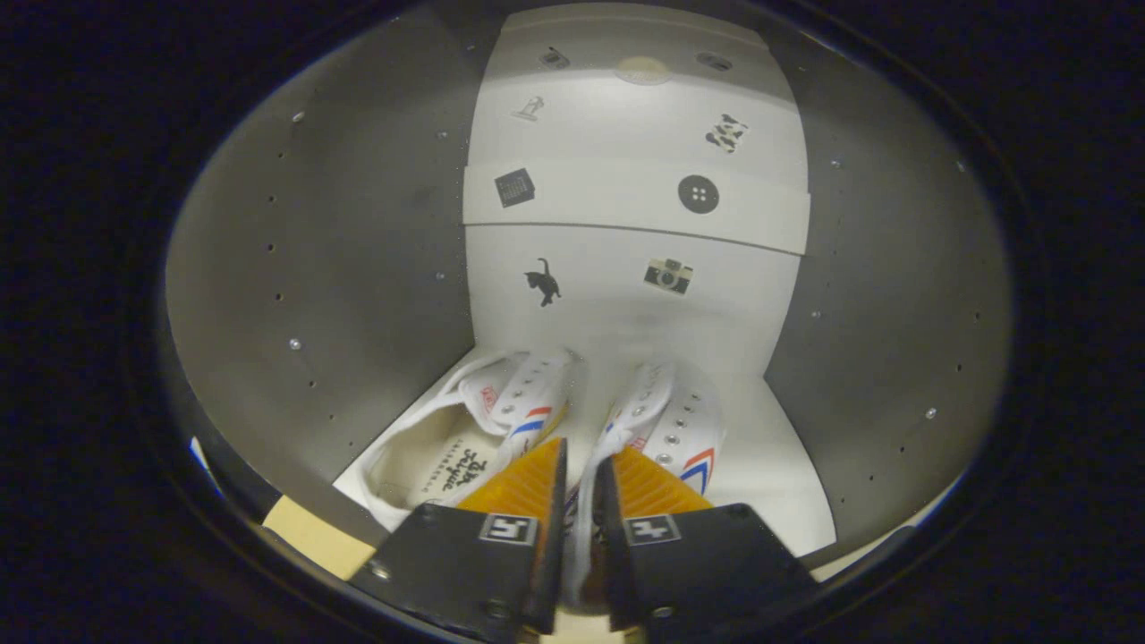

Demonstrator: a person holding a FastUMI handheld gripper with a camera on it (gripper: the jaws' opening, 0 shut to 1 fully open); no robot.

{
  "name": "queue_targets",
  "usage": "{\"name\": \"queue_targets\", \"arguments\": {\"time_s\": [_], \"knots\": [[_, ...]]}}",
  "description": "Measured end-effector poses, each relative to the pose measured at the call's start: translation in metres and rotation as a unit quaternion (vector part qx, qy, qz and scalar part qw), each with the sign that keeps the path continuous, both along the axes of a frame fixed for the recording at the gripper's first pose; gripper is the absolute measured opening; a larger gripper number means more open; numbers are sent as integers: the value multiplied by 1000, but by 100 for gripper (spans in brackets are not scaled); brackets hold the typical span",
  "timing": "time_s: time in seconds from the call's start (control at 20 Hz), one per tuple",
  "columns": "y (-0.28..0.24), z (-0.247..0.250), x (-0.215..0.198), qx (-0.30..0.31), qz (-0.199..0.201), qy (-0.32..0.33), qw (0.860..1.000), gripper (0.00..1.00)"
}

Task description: Open the shoe cabinet door, grab the shoes and put them into the shoe cabinet, then close the shoe cabinet door.

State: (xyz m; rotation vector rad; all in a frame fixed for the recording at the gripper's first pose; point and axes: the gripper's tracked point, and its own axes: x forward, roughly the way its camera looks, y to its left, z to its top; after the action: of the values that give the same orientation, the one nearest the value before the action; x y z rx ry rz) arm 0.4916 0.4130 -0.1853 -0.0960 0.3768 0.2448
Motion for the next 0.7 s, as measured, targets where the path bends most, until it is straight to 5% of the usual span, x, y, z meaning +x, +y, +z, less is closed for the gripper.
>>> {"name": "queue_targets", "arguments": {"time_s": [0.05, 0.2, 0.35, 0.7], "knots": [[-2, 3, -2, -10, -4, -9, 1000, 44], [-10, 23, -14, -27, -26, -54, 998, 49], [-7, 35, -34, -23, -23, -64, 997, 93], [-1, 72, -128, 21, -26, -101, 994, 97]]}}
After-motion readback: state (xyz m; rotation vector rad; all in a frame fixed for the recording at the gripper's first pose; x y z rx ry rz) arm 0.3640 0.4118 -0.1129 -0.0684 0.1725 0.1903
